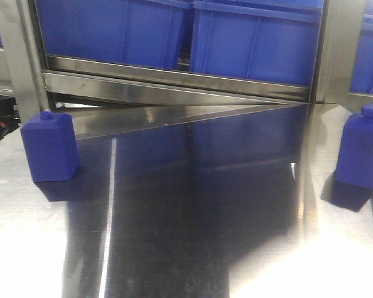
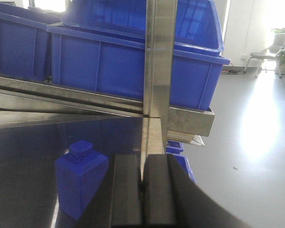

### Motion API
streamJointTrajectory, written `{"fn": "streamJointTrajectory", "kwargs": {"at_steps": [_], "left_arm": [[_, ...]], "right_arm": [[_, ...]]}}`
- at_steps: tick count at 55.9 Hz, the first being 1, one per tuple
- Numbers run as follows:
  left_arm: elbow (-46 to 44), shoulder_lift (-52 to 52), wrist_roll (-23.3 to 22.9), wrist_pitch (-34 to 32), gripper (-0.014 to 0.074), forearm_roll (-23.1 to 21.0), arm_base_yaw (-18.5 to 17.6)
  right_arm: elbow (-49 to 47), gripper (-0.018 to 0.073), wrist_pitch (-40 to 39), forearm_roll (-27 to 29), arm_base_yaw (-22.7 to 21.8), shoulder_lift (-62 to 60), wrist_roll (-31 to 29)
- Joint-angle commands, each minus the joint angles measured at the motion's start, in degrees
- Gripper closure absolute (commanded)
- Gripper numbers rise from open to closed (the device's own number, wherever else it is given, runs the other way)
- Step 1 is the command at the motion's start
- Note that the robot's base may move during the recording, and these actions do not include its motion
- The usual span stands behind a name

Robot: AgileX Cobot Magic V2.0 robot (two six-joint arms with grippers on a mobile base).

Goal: Pick and sort blue part to right shelf
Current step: 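Lower the left gripper toward the tall blue block on the table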

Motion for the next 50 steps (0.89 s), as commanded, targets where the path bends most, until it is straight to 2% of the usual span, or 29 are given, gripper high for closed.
{"fn": "streamJointTrajectory", "kwargs": {"at_steps": [1,31,38,45,47,50], "left_arm": [[1.7,-1.4,-0.4,-5.0,0.0471,-0.4,-0.4],[1.7,-1.4,-0.4,-5.9,0.0471,-0.4,-0.4],[1.7,-1.4,-0.4,-10.8,0.0471,-0.4,-0.4],[1.4,-1.4,-0.4,-21.6,0.0471,-0.9,-0.4],[0.2,-1.4,-0.6,-23.1,0.0471,-2.1,-0.4],[-2.6,-1.0,-0.6,-21.5,0.0471,-3.2,-0.4]], "right_arm": [[-0.5,0.0451,-5.4,0.1,-0.2,-0.6,0.1],[-0.5,0.0451,-5.4,0.1,-0.2,-0.6,0.1],[-0.5,0.0451,-5.4,0.1,-0.2,-0.6,0.1],[-0.5,0.0451,-5.4,0.1,-0.2,-0.6,0.1],[-0.5,0.0451,-5.4,0.1,-0.2,-0.6,0.1],[-0.5,0.0451,-5.4,0.1,-0.2,-0.6,0.1]]}}
